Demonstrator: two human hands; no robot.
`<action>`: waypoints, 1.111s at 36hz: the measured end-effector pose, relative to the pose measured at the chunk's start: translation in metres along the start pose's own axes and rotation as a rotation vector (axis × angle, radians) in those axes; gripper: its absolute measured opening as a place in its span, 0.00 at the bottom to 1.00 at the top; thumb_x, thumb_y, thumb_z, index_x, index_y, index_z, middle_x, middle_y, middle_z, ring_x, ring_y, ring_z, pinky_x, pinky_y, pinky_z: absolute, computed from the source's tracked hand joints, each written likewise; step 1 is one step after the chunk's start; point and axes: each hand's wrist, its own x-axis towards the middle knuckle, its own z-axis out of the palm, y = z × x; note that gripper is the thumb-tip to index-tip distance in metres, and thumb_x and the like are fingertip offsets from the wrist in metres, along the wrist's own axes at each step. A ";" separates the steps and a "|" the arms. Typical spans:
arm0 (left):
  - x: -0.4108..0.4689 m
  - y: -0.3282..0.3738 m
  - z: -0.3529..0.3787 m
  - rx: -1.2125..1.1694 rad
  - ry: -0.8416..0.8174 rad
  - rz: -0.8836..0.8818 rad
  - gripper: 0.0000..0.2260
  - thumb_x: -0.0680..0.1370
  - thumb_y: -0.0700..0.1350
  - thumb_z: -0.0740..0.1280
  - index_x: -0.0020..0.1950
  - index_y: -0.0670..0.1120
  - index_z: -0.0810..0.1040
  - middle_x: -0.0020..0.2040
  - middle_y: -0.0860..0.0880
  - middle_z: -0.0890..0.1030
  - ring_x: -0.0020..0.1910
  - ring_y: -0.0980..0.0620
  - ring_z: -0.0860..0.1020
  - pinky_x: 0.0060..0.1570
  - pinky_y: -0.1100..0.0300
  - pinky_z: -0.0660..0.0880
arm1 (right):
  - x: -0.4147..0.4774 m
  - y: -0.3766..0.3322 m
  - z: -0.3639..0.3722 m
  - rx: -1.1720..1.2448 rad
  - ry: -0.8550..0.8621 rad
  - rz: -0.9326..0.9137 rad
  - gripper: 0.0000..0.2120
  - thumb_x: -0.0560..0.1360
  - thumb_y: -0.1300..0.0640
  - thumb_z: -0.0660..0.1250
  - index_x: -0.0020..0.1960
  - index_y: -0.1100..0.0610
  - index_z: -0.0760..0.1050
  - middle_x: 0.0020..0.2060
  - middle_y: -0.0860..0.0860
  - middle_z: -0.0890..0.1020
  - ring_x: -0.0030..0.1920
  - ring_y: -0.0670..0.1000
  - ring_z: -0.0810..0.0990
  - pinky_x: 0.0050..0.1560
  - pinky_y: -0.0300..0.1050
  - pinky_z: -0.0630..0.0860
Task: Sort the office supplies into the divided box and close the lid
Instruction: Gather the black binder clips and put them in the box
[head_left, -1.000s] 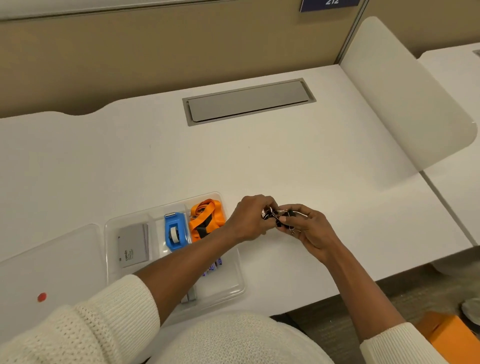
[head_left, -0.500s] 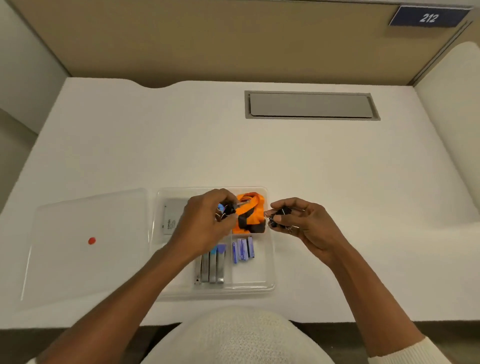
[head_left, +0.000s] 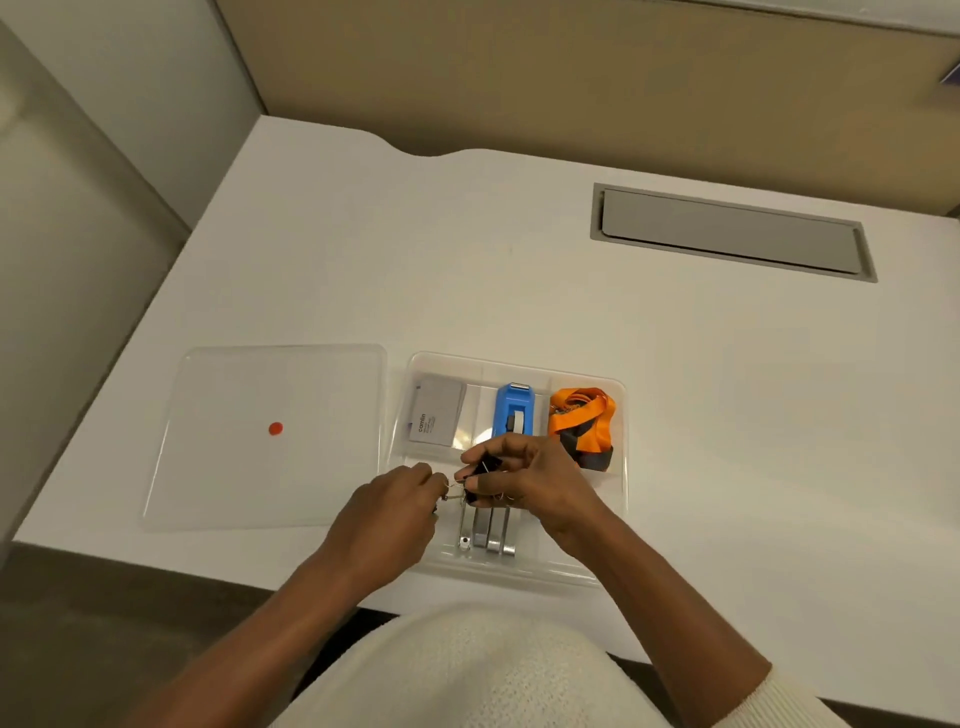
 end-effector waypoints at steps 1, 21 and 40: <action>-0.001 -0.001 0.001 0.030 -0.011 0.005 0.09 0.81 0.46 0.67 0.59 0.48 0.81 0.51 0.51 0.81 0.45 0.50 0.80 0.41 0.52 0.80 | 0.001 0.001 0.004 -0.012 0.012 0.002 0.12 0.72 0.71 0.76 0.54 0.62 0.84 0.48 0.59 0.88 0.50 0.58 0.89 0.52 0.56 0.86; -0.036 -0.043 0.008 -0.336 0.335 -0.313 0.09 0.73 0.46 0.79 0.48 0.51 0.80 0.42 0.58 0.79 0.33 0.59 0.75 0.34 0.59 0.78 | 0.026 0.015 0.049 -0.623 0.229 -0.201 0.13 0.72 0.58 0.79 0.56 0.54 0.84 0.51 0.49 0.87 0.52 0.47 0.85 0.57 0.44 0.83; -0.030 -0.054 0.010 -0.556 0.200 -0.668 0.08 0.72 0.55 0.79 0.41 0.55 0.82 0.37 0.59 0.82 0.35 0.61 0.79 0.32 0.63 0.72 | 0.023 0.030 0.086 -1.484 0.008 -0.499 0.15 0.76 0.60 0.74 0.61 0.57 0.79 0.51 0.54 0.83 0.50 0.53 0.80 0.47 0.48 0.81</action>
